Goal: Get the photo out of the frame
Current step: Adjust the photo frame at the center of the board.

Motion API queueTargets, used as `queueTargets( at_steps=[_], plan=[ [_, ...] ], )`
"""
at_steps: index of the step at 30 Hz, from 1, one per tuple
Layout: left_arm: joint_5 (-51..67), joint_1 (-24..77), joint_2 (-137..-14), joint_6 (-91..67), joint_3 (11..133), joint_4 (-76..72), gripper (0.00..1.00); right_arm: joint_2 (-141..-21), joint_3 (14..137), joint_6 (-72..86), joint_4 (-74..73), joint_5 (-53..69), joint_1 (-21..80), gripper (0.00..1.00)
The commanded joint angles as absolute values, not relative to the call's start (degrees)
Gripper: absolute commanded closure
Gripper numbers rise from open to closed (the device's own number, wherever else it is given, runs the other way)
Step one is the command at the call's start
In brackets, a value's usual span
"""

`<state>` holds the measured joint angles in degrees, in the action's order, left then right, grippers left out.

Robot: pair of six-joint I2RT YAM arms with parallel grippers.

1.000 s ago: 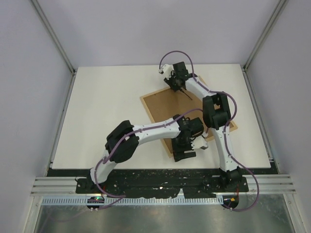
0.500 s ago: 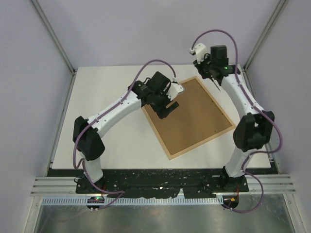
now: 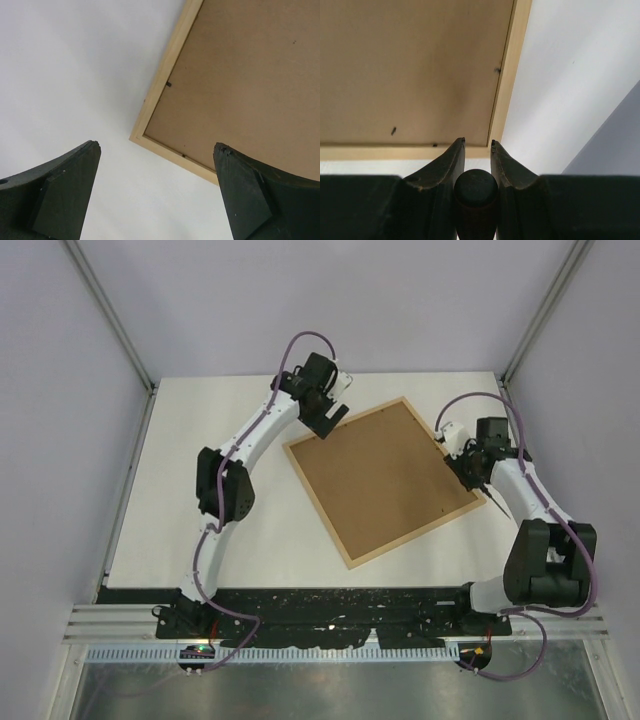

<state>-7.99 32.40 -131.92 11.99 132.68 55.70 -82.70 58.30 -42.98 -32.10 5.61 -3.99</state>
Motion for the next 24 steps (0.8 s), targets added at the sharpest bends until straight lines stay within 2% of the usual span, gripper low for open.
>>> queueTargets(
  at_steps=[1,9,17,24],
  plan=[
    [-0.47,29.1,-134.03,11.69,139.04,59.32,0.0,-74.37,54.07,-49.21,-31.99,4.4,-6.06,0.93],
    [12.11,25.84,-136.49,6.6,136.05,57.75,0.0,-70.58,49.22,-54.05,-37.09,3.69,-7.47,0.92],
    [19.07,25.66,-138.43,0.36,133.34,58.18,0.0,-78.04,46.76,-53.88,-32.43,0.18,-7.47,0.92],
    [18.37,28.3,-133.43,0.35,121.39,55.73,0.0,-83.75,47.9,-52.47,-30.76,-1.85,-7.47,0.92]
  ],
)
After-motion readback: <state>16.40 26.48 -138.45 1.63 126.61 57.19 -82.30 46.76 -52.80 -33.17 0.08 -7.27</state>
